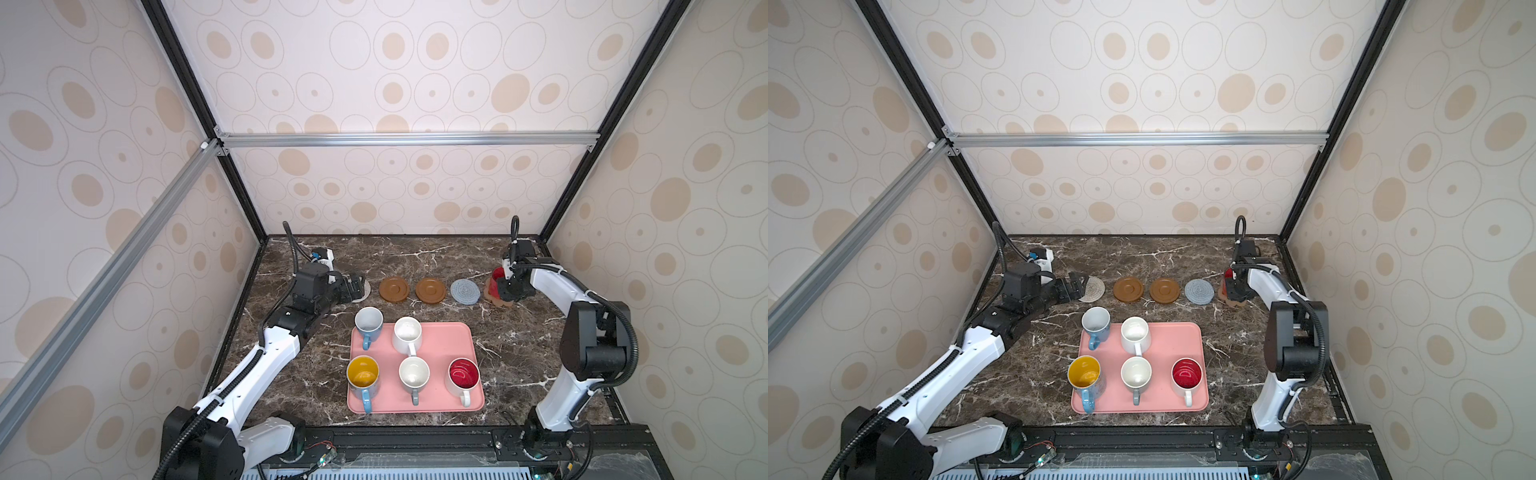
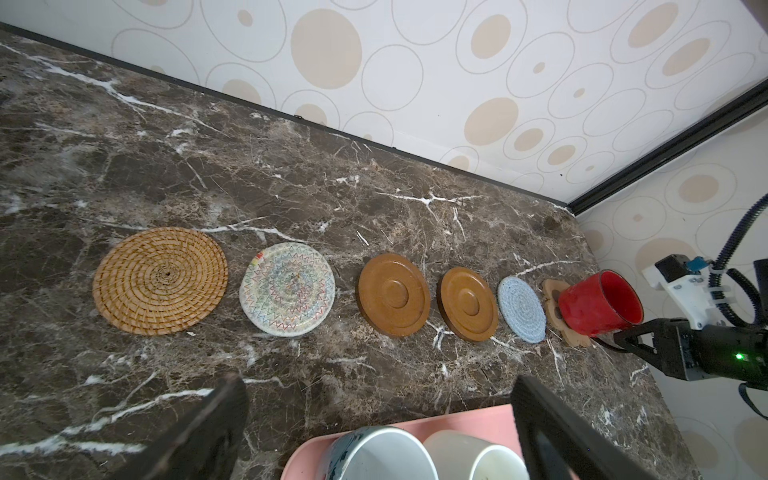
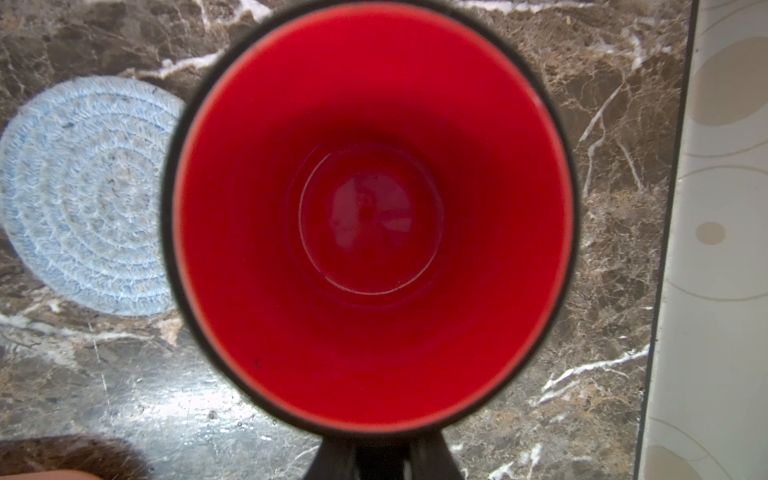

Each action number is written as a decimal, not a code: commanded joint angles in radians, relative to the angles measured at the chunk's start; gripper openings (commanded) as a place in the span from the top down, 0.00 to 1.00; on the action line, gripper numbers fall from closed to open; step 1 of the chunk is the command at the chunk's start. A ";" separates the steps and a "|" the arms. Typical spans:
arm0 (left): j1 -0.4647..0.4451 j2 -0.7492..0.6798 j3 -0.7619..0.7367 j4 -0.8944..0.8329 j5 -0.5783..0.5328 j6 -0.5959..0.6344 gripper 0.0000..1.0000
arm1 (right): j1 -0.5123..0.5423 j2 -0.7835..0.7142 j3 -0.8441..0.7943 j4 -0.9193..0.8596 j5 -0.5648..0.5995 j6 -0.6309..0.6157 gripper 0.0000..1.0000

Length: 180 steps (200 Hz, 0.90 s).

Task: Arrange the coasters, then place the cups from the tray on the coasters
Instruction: 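Lower the red mug onto the paw coaster with the right gripper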

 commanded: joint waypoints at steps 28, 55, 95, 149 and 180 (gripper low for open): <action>-0.007 -0.017 0.002 0.005 -0.012 -0.005 0.00 | -0.009 0.015 0.038 0.044 -0.011 0.009 0.87; -0.006 -0.017 -0.001 0.004 -0.012 -0.007 0.00 | -0.011 0.023 0.033 0.043 -0.012 0.009 0.87; -0.007 -0.017 -0.002 0.004 -0.012 -0.008 0.00 | -0.015 0.026 0.022 0.043 -0.006 0.012 0.87; -0.007 -0.008 0.007 0.007 -0.006 -0.010 0.00 | -0.022 0.025 0.016 0.040 -0.005 0.010 0.85; -0.006 -0.008 0.010 0.007 -0.003 -0.010 0.00 | -0.024 0.025 0.013 0.036 -0.006 0.010 0.82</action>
